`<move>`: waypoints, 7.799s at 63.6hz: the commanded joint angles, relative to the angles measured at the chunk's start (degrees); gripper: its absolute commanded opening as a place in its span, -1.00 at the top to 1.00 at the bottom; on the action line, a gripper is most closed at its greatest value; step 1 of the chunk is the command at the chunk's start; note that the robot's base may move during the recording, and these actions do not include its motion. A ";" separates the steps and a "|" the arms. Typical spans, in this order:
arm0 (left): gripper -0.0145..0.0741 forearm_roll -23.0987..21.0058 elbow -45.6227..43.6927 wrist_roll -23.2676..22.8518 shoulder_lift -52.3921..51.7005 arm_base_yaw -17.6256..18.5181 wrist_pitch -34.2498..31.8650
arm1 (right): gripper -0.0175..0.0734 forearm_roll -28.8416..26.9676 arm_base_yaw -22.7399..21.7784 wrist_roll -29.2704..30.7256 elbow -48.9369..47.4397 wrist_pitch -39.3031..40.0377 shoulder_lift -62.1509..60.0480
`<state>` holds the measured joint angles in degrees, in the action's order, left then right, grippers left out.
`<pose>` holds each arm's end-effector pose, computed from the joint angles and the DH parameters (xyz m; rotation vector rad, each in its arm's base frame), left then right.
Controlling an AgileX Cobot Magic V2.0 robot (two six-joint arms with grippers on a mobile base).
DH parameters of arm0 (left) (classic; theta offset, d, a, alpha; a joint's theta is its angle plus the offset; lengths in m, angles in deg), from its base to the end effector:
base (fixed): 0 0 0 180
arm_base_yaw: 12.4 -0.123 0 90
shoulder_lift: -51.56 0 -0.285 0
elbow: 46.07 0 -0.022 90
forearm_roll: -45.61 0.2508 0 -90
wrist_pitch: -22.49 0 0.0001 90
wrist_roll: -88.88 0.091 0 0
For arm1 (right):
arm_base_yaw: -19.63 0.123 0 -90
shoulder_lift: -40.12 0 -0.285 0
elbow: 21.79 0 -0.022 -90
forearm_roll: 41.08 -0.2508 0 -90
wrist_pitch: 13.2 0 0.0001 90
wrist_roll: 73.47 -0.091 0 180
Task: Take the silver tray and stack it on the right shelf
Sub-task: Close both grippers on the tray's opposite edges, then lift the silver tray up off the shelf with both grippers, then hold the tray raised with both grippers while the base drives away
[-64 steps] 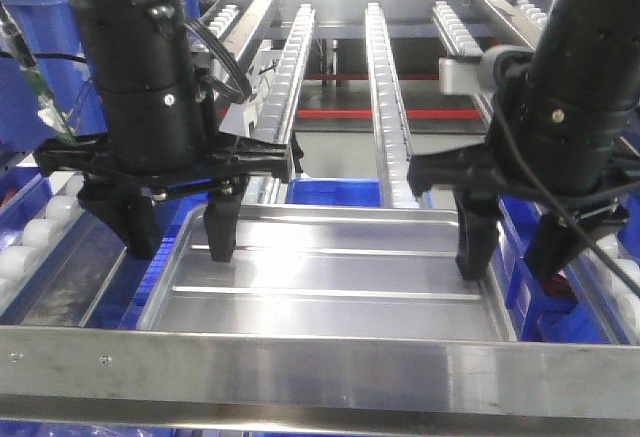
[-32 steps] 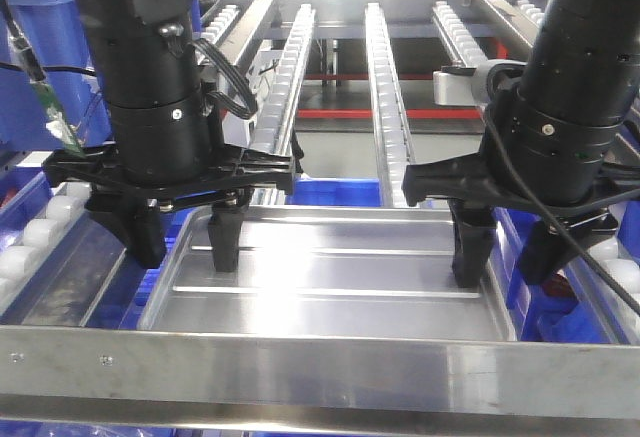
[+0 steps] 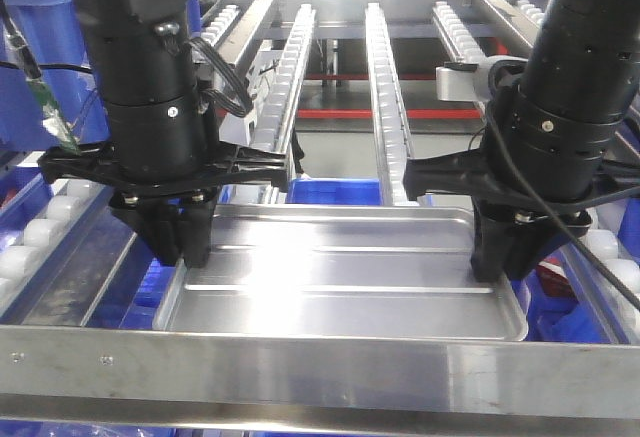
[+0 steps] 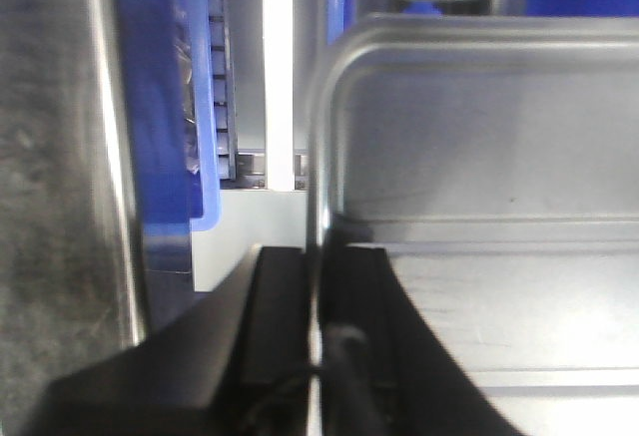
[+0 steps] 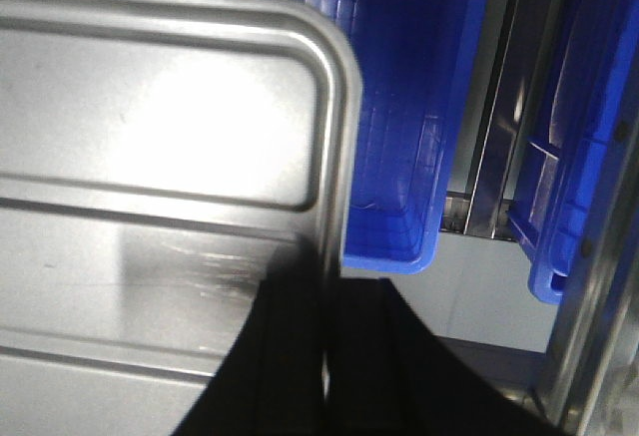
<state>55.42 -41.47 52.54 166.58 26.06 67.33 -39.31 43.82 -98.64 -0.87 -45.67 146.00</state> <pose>0.2998 -0.2242 0.1895 0.2018 2.8357 -0.0801 0.2963 0.1314 0.1794 -0.0083 2.7981 0.1865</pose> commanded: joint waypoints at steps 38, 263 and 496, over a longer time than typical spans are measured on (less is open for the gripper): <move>0.88 4.24 -16.21 -0.50 -8.81 4.52 14.44 | 0.49 4.21 -0.15 0.52 -1.60 -7.65 -19.16; 0.88 5.26 -16.21 -0.50 -16.11 10.40 21.20 | 0.49 4.26 -0.15 0.52 -1.60 -16.99 -32.10; 0.88 3.94 -16.21 -0.50 -16.11 10.28 21.20 | 0.49 4.26 -0.15 0.52 -1.60 -17.11 -32.10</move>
<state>58.14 -55.93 51.20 153.20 35.92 89.01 -36.56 43.69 -99.39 -0.76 -65.60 115.42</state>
